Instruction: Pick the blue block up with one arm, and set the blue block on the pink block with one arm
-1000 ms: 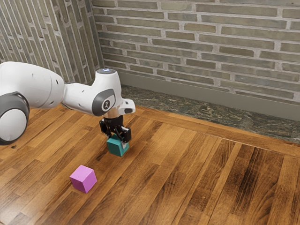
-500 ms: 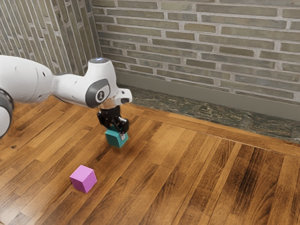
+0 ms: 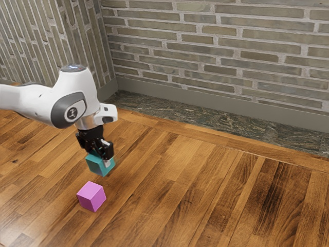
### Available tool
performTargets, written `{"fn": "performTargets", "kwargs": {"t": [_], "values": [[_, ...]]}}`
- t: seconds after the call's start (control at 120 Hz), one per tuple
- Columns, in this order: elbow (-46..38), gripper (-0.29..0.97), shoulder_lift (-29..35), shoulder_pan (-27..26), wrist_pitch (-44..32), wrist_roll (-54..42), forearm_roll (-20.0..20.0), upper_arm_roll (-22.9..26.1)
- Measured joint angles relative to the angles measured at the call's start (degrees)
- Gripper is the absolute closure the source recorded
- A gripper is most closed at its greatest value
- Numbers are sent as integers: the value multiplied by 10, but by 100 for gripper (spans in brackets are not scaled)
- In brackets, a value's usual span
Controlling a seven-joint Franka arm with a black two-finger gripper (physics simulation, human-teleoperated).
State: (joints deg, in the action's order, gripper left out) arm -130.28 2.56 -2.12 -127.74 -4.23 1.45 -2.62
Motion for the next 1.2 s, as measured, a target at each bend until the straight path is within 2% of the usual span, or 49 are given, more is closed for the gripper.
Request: {"fn": "performTargets", "kwargs": {"t": [0.225, 0.733, 1.2], "values": [[-49, 32, 28, 6, -2, 2, 18, 1], [-119, 32, 83, 26, -6, 5, 21, 20], [-131, 32, 86, 41, -7, 6, 20, 21]]}}
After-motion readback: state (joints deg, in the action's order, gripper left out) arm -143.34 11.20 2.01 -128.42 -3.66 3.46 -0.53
